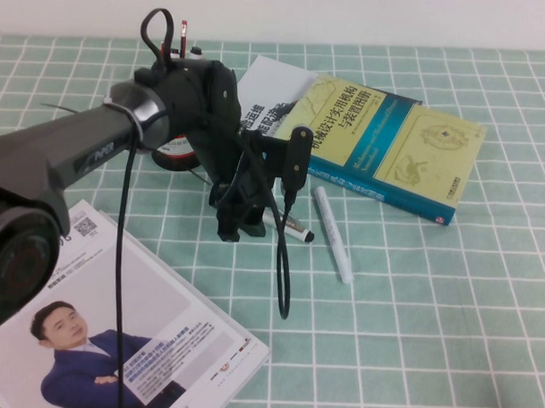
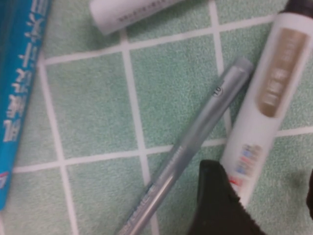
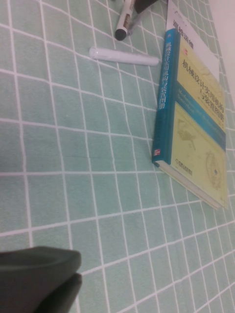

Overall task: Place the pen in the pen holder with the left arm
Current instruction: Pick up the pen on the table

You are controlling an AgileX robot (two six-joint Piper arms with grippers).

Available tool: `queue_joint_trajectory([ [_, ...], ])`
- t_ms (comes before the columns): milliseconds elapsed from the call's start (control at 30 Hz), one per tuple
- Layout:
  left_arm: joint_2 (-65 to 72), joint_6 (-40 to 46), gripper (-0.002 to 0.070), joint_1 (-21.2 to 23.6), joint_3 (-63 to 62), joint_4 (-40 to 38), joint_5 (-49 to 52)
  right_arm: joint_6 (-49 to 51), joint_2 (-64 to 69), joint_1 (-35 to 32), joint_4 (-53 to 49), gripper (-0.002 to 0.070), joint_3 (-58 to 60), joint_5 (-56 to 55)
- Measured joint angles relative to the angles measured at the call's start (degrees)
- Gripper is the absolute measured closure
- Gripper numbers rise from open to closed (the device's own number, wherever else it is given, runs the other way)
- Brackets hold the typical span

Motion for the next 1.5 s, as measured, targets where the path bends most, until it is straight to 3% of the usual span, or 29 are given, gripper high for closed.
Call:
queue_joint_trajectory([
  [867, 0.7, -1.4, 0.0347, 0.0, -0.2, 0.5, 8.9, 0.0, 0.0, 0.0, 0.0, 0.0696, 0.0, 0.0],
  [967, 0.9, -1.5, 0.0384, 0.0, -0.4, 0.5, 9.2, 0.0, 0.0, 0.0, 0.0, 0.0696, 0.0, 0.0],
  [1167, 0.9, -1.6, 0.0565, 0.0, -0.4, 0.5, 9.6, 0.0, 0.0, 0.0, 0.0, 0.0696, 0.0, 0.0],
  [1500, -0.2, -5.2, 0.0561, 0.0, -0.4, -2.0, 9.8, 0.0, 0.0, 0.0, 0.0, 0.0696, 0.0, 0.0],
])
